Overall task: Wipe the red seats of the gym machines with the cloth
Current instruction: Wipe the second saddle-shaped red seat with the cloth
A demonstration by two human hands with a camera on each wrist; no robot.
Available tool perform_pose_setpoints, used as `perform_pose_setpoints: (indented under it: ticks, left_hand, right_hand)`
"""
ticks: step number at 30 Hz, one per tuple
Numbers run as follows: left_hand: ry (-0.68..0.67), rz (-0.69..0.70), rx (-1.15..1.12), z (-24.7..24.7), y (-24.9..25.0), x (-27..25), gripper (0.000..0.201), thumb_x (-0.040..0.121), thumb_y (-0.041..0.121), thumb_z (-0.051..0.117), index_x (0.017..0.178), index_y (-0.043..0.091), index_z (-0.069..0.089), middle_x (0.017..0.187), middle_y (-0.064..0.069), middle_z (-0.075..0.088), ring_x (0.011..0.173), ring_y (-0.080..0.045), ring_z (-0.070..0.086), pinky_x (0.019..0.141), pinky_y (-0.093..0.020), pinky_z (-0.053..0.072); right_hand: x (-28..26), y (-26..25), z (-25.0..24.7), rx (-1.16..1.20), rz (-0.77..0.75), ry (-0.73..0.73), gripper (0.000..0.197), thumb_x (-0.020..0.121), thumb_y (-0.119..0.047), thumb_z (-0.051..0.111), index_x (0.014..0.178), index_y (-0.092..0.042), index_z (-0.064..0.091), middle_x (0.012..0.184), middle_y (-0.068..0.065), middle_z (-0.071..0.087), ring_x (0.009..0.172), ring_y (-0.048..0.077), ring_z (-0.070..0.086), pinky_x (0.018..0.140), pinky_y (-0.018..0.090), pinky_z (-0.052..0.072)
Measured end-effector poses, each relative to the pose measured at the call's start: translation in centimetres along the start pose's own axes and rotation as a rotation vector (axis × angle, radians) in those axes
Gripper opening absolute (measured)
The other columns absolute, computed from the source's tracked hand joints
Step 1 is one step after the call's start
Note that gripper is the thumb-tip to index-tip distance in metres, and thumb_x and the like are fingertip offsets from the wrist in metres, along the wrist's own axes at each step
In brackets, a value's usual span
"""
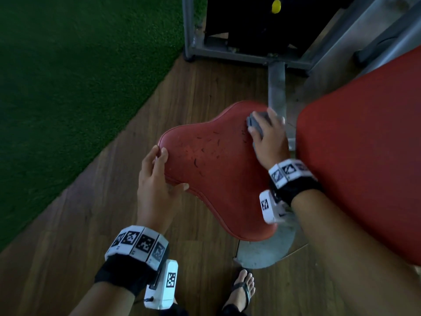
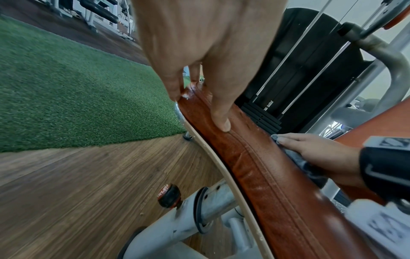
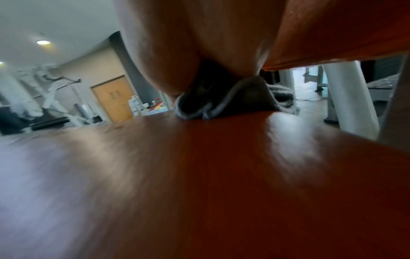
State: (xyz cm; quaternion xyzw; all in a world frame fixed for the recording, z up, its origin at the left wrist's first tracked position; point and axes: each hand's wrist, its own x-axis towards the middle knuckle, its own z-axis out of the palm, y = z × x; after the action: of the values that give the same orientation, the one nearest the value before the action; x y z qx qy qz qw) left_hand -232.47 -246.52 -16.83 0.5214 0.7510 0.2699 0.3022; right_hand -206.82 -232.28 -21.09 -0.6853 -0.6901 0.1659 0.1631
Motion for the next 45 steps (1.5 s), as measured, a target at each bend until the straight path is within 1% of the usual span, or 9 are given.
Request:
perform_pose_setpoints:
  ticks: [4,9,14,19,22,25,29,39,45]
  left_hand:
    - [-0.002,-0.007,-0.022,0.0,-0.1,-0.1,0.093,0.071,0.013,0.085,0.149,0.022,0.036,0.156,0.01,0.024,0.143,-0.011,0.029,0.113,-0.037,0.034]
    - [-0.006,-0.003,-0.005,0.1,-0.1,-0.2,0.092,0.072,0.014,0.085,0.149,0.021,0.035,0.156,0.01,0.024,0.143,-0.011,0.028,0.112,-0.033,0.031]
    - [0.004,0.005,0.002,0.1,-0.2,-0.2,0.092,0.071,0.014,0.085,0.149,0.021,0.036,0.156,0.009,0.024,0.143,-0.012,0.029,0.113,-0.037,0.035]
    - [-0.002,0.005,-0.012,0.2,-0.3,-0.3,0.094,0.07,0.012,0.085,0.149,0.022,0.035,0.156,0.01,0.023,0.14,-0.018,0.035,0.109,-0.045,0.041]
    - [-0.003,0.0,0.01,0.2,-0.2,-0.3,0.095,0.069,0.012,0.086,0.149,0.02,0.036,0.156,0.008,0.024,0.142,-0.014,0.029,0.112,-0.038,0.035]
    - [-0.008,-0.002,0.016,0.2,-0.2,-0.3,0.095,0.07,0.013,0.085,0.15,0.021,0.035,0.157,0.009,0.023,0.143,-0.013,0.028,0.111,-0.034,0.033]
    - [-0.002,0.009,0.012,0.3,-0.4,-0.3,0.094,0.072,0.014,0.085,0.15,0.021,0.033,0.157,0.009,0.022,0.143,-0.012,0.026,0.111,-0.034,0.032]
    - [0.001,0.005,0.013,0.4,-0.6,-0.4,0.096,0.072,0.014,0.084,0.152,0.023,0.031,0.158,0.01,0.019,0.144,-0.012,0.025,0.111,-0.041,0.038]
    - [-0.006,-0.008,0.01,0.4,-0.2,-0.3,0.097,0.073,0.012,0.084,0.152,0.024,0.029,0.158,0.014,0.017,0.144,-0.009,0.023,0.11,-0.043,0.041]
  right_hand:
    - [-3.3,-0.4,0.3,-0.046,-0.031,-0.021,0.042,0.096,-0.03,0.053,0.137,-0.025,0.053,0.156,0.006,0.028,0.143,0.041,0.019,0.113,0.055,0.027]
    - [-1.4,-1.5,0.1,-0.11,0.039,-0.091,0.042,0.099,-0.032,0.047,0.142,-0.029,0.046,0.16,0.002,0.019,0.145,0.041,0.008,0.115,0.056,0.022]
    - [-0.6,-1.6,-0.1,-0.101,0.039,-0.129,0.044,0.099,-0.034,0.046,0.142,-0.03,0.045,0.16,0.003,0.017,0.146,0.037,0.008,0.114,0.057,0.024]
    - [-6.2,-2.5,-0.8,-0.067,0.035,-0.149,0.046,0.099,-0.036,0.043,0.145,-0.027,0.041,0.16,0.003,0.015,0.146,0.031,0.013,0.111,0.057,0.029]
    - [-9.8,-3.4,-1.1,-0.084,0.043,-0.201,0.051,0.1,-0.037,0.033,0.149,-0.023,0.034,0.162,0.007,0.009,0.146,0.037,0.009,0.119,0.049,0.015]
    - [-10.6,-3.9,-1.1,-0.098,0.061,-0.222,0.053,0.102,-0.038,0.03,0.152,-0.021,0.025,0.162,0.007,0.001,0.147,0.037,0.0,0.118,0.046,0.007]
    - [-8.7,-3.9,-0.5,-0.099,0.084,-0.247,0.058,0.1,-0.042,0.03,0.153,-0.022,0.018,0.162,0.006,-0.005,0.147,0.036,-0.005,0.119,0.052,0.007]
    - [0.1,-3.8,0.5,-0.26,0.045,-0.225,0.057,0.1,-0.042,0.034,0.152,-0.023,0.021,0.161,0.012,0.005,0.145,0.042,0.005,0.118,0.054,0.011]
    - [4.8,-5.5,0.9,-0.243,0.143,-0.231,0.053,0.101,-0.045,0.028,0.151,-0.029,0.023,0.162,0.007,0.008,0.146,0.042,0.003,0.118,0.055,0.01]
